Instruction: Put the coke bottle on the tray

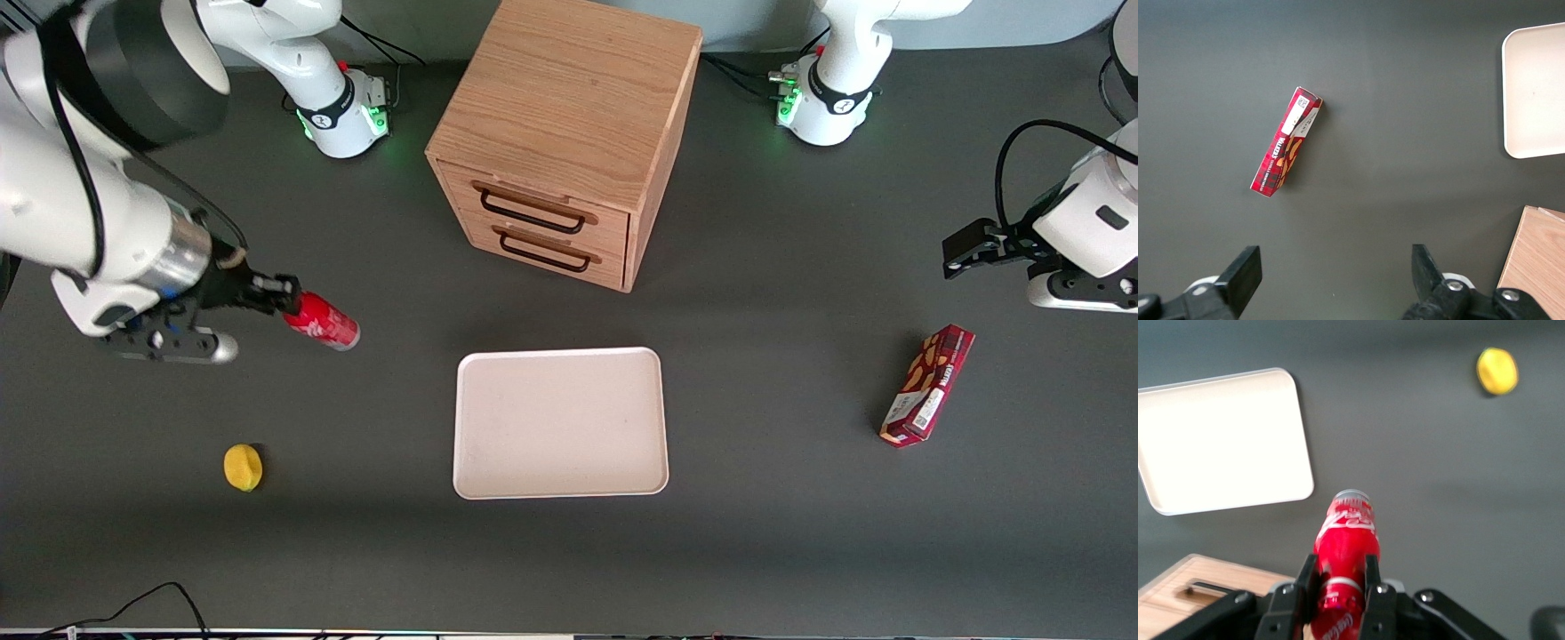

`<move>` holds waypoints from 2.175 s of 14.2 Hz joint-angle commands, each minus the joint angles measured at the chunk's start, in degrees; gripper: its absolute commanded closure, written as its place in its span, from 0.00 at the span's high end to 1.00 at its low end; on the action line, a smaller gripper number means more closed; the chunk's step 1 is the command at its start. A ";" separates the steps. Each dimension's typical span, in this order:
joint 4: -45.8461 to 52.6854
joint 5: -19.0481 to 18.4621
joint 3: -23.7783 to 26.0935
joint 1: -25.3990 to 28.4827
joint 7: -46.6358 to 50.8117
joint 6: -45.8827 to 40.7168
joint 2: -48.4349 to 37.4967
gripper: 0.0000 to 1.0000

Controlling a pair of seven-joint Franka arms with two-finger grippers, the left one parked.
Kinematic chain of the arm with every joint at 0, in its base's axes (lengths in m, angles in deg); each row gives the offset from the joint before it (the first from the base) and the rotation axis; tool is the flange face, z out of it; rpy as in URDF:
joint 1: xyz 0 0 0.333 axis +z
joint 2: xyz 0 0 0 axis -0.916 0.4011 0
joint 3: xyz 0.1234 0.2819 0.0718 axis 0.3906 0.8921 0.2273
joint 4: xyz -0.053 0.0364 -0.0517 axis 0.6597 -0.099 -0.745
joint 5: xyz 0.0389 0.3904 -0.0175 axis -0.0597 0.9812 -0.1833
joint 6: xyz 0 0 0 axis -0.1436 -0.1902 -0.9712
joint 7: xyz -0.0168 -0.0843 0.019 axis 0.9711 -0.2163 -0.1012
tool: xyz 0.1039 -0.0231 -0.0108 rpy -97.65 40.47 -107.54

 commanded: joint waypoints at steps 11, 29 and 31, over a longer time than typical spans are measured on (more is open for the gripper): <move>17.54 -6.75 0.45 8.29 25.92 25.09 30.82 0.00; -23.37 -0.63 -0.56 -4.81 -1.91 4.88 -24.23 1.00; -32.43 -0.07 -4.64 -5.33 -8.15 5.49 -31.37 1.00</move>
